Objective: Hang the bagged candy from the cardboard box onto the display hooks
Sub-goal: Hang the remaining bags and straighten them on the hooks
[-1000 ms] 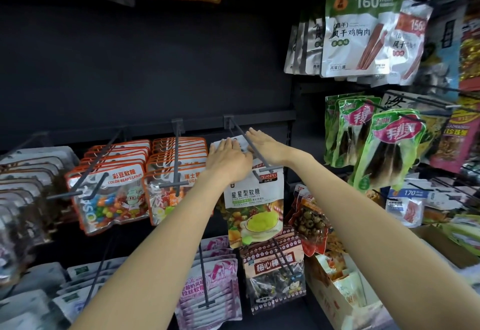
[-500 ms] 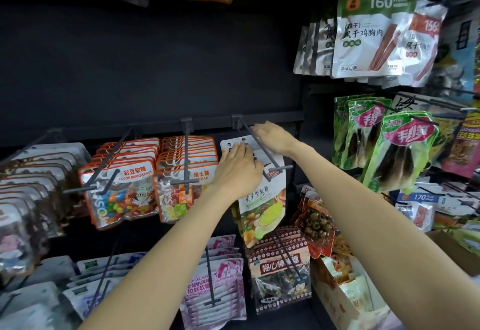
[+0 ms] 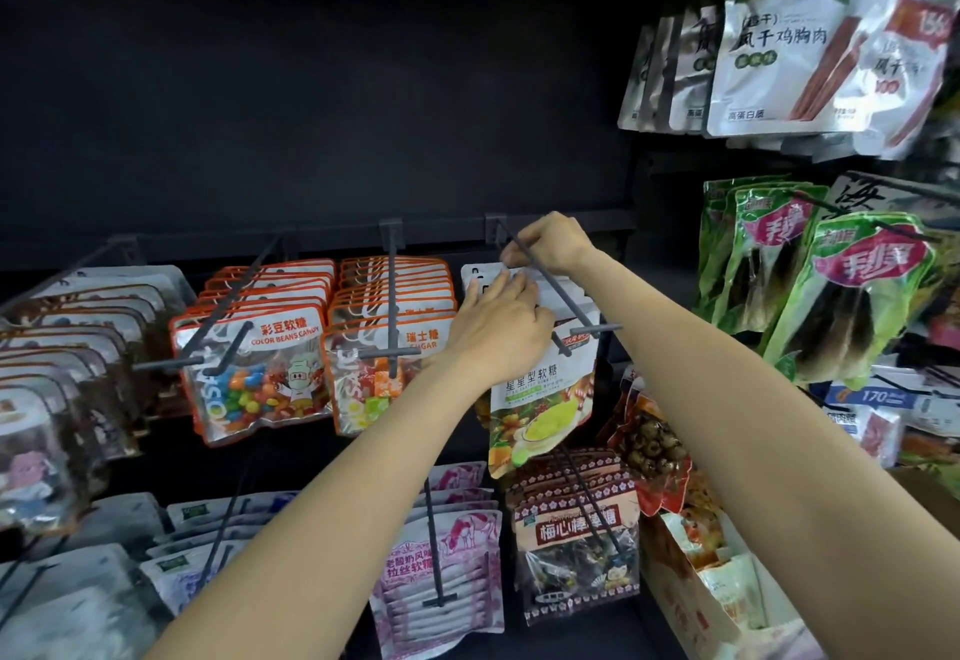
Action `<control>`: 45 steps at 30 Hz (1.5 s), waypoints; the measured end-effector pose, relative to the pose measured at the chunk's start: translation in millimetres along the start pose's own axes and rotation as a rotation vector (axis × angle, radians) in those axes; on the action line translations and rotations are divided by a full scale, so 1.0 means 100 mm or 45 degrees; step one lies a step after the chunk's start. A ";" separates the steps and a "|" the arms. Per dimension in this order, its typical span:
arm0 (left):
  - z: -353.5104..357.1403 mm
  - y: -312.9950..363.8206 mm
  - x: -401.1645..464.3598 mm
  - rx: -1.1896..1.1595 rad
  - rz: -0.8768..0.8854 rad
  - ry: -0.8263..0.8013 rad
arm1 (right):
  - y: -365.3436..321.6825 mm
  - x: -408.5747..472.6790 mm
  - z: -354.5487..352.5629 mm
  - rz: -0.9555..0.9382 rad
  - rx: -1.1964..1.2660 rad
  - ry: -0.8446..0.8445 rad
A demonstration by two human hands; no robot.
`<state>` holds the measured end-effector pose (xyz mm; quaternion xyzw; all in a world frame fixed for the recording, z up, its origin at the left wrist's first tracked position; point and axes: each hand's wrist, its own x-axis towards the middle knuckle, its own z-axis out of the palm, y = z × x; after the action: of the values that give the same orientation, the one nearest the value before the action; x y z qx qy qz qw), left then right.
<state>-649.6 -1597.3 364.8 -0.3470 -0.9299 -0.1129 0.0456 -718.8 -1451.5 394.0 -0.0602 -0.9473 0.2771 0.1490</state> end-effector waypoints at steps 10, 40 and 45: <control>0.03 -0.02 -0.02 -0.085 0.015 0.071 | 0.00 -0.04 0.02 0.030 0.085 0.033; 0.18 0.01 -0.46 -0.137 -0.044 0.728 | 0.32 -1.42 -0.04 -0.241 0.010 0.238; 0.16 0.03 -0.84 -0.242 0.170 0.807 | 0.24 -1.60 -0.17 -0.221 0.130 0.362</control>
<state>-584.4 -1644.7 336.1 -0.3575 -0.8300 -0.2983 0.3072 -560.7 -1454.1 354.4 -0.0091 -0.9030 0.2998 0.3077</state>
